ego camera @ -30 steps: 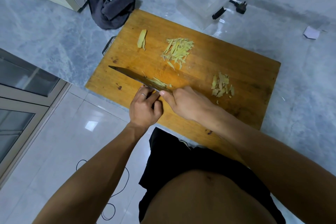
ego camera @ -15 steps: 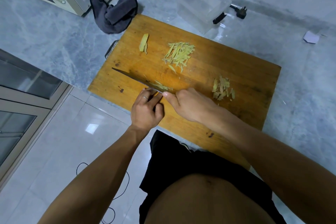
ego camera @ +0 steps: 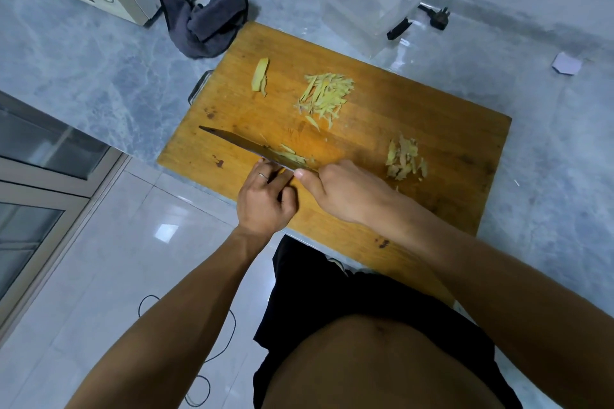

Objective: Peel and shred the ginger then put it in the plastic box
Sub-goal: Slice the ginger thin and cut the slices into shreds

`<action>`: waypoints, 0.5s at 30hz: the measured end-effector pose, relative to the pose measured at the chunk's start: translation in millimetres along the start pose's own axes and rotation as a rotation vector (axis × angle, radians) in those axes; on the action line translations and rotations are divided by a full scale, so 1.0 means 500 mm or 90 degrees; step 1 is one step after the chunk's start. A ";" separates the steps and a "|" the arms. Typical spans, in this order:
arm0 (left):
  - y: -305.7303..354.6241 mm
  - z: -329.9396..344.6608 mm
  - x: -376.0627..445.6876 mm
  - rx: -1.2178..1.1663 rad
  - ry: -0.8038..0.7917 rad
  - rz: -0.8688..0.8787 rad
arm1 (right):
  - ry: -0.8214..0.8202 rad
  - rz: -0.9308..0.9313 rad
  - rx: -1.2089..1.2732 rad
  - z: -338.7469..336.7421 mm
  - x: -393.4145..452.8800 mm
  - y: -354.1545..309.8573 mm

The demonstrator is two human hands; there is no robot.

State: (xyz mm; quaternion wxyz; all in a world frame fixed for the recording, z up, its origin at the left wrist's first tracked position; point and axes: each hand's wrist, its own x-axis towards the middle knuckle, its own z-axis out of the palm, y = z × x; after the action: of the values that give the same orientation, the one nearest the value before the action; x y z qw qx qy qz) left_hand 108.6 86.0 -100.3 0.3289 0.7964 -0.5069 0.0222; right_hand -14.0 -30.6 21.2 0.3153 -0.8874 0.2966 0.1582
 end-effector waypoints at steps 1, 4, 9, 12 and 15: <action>-0.002 0.002 -0.002 -0.002 -0.002 0.001 | -0.001 0.006 0.008 0.003 0.003 0.000; -0.001 0.006 -0.001 -0.005 -0.007 -0.004 | 0.004 0.011 0.019 0.003 0.010 0.000; -0.002 0.003 -0.001 0.000 -0.008 -0.014 | 0.000 0.000 0.004 -0.006 -0.001 -0.001; -0.003 0.005 -0.003 0.000 -0.018 -0.007 | -0.002 0.016 0.016 0.002 0.007 0.000; 0.001 0.002 0.000 0.006 -0.020 -0.011 | 0.002 0.009 0.021 0.005 0.007 0.001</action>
State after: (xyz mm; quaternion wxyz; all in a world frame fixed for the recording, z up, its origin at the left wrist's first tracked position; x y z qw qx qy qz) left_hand 108.0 85.2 -101.0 0.3174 0.8025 -0.5052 0.0088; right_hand -11.6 -30.8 17.7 0.3285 -0.8801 0.3063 0.1539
